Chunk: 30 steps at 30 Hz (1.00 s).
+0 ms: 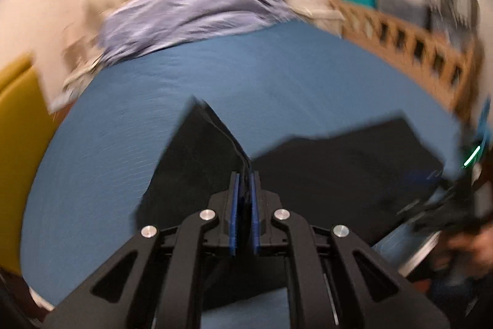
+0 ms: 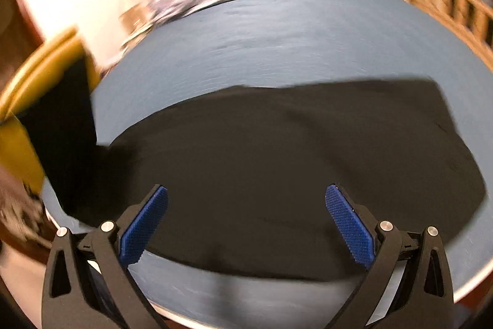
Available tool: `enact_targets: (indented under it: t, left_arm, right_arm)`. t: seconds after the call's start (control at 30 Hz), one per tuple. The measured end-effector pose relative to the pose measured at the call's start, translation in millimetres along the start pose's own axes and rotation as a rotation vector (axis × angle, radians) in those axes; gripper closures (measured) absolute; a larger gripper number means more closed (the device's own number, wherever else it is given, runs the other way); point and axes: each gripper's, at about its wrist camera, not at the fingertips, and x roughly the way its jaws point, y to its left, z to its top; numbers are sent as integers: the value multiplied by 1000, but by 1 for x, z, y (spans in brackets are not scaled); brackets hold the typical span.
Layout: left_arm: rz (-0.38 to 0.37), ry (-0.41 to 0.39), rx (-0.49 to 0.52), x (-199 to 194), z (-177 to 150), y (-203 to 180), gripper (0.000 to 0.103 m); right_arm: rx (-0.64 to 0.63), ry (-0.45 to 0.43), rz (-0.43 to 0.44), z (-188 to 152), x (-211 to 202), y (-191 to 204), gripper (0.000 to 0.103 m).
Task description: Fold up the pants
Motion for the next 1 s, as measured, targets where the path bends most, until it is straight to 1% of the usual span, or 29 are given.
enact_targets:
  t: [0.07,0.1,0.13,0.17,0.23,0.27,0.33,0.37,0.4,0.43,0.5,0.53,0.57,0.6,0.63,0.7,0.73,0.8,0.83,0.87,0.9,0.97,1.0]
  left_arm:
    - [2,33,66,47,-12,-50,96]
    - [18,51,114,75,-25,-80,96]
    - [21,64,127,89,-34,-92,96]
    - [16,72,126,100,-44,-101,96]
    - [13,70,122,109,-57,-107,99]
    - [4,70,111,111,-60,-107,99]
    - [-25,53,63,111,-64,-101,99]
    - [-42,36,40,108,-66,-97,99]
    - [-76,22,2,106,-65,-91,99]
    - [-111,15,-39,105,-66,-84,99]
    - [-196,21,-77,108,-68,-79,98]
    - [-260,28,-109,109,-71,-75,85]
    - [-309,23,-143,105,-74,-70,71]
    - [-336,3,-173,98,-75,-65,47]
    - [-351,-15,-191,91,-77,-61,45]
    - [-386,-25,-252,74,-84,-45,45]
    - [-396,-27,-288,66,-90,-37,45]
    - [-420,-32,-381,47,-112,-15,46]
    - [-444,-26,-437,38,-126,-5,46]
    - [-457,-15,-465,34,-133,0,47]
    - [-474,6,-508,30,-146,8,55]
    - [-512,38,-605,27,-168,25,68]
    - [-528,41,-646,27,-174,32,71]
  right_arm:
    - [65,5,-30,-4,-17,-44,4]
    - [81,12,-33,-5,-24,-58,4]
    - [99,19,-38,-7,-33,-76,4]
    - [103,16,-39,-8,-40,-85,4]
    - [88,16,-34,-9,-51,-99,4]
    - [86,22,-23,-14,-52,-97,4]
    - [102,35,28,-13,-51,-99,4]
    - [108,44,63,-4,-44,-98,4]
    - [120,56,113,-1,-40,-90,4]
    - [147,73,187,2,-34,-85,4]
    - [177,100,254,12,-22,-76,4]
    - [195,130,314,15,-14,-70,4]
    - [212,149,350,17,-10,-66,4]
    - [230,170,374,19,-4,-61,4]
    - [236,186,402,21,1,-55,4]
    - [236,214,437,28,8,-40,4]
    - [233,228,430,32,16,-31,4]
    - [249,271,446,34,30,-21,4]
    - [256,294,456,33,37,-14,4]
    - [249,310,469,32,42,-8,5]
    - [236,325,477,30,47,-1,6]
    - [224,366,496,34,67,16,9]
    - [225,382,511,39,82,22,14]
